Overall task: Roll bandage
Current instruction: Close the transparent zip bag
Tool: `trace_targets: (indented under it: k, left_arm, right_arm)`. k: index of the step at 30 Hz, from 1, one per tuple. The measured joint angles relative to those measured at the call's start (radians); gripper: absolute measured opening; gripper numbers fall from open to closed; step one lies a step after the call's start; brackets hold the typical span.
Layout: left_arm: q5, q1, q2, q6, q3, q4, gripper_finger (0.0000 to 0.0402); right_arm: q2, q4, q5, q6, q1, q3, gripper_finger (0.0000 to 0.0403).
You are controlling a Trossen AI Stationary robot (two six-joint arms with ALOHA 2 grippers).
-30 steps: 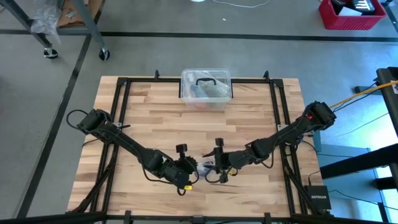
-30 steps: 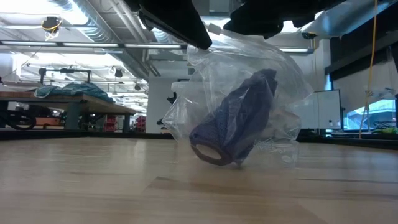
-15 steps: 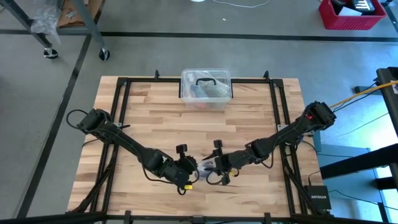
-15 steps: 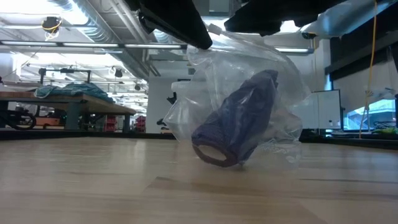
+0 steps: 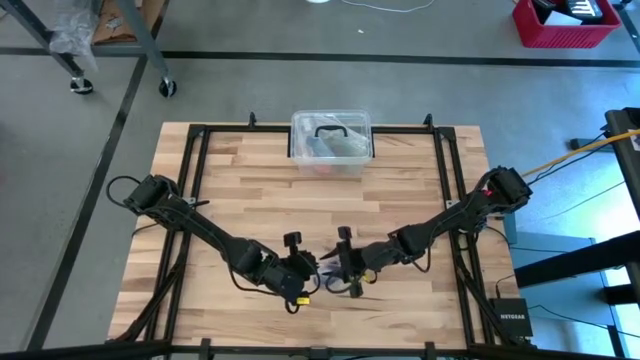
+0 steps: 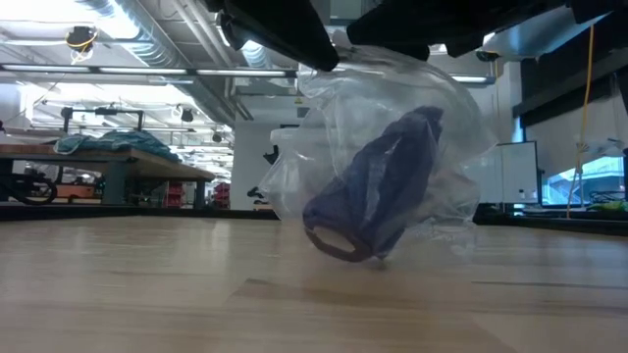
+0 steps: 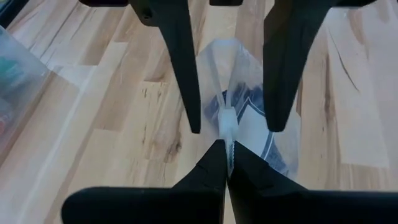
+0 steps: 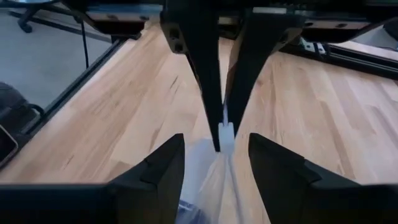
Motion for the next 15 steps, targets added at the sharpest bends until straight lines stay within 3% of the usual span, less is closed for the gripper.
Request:
trace_targets:
  k: [15]
  left_arm:
    - [0.000, 0.000, 0.000, 0.013, 0.000, 0.000, 0.0000]
  right_arm:
    - [0.000, 0.010, -0.003, 0.007, -0.007, 0.000, 0.0181]
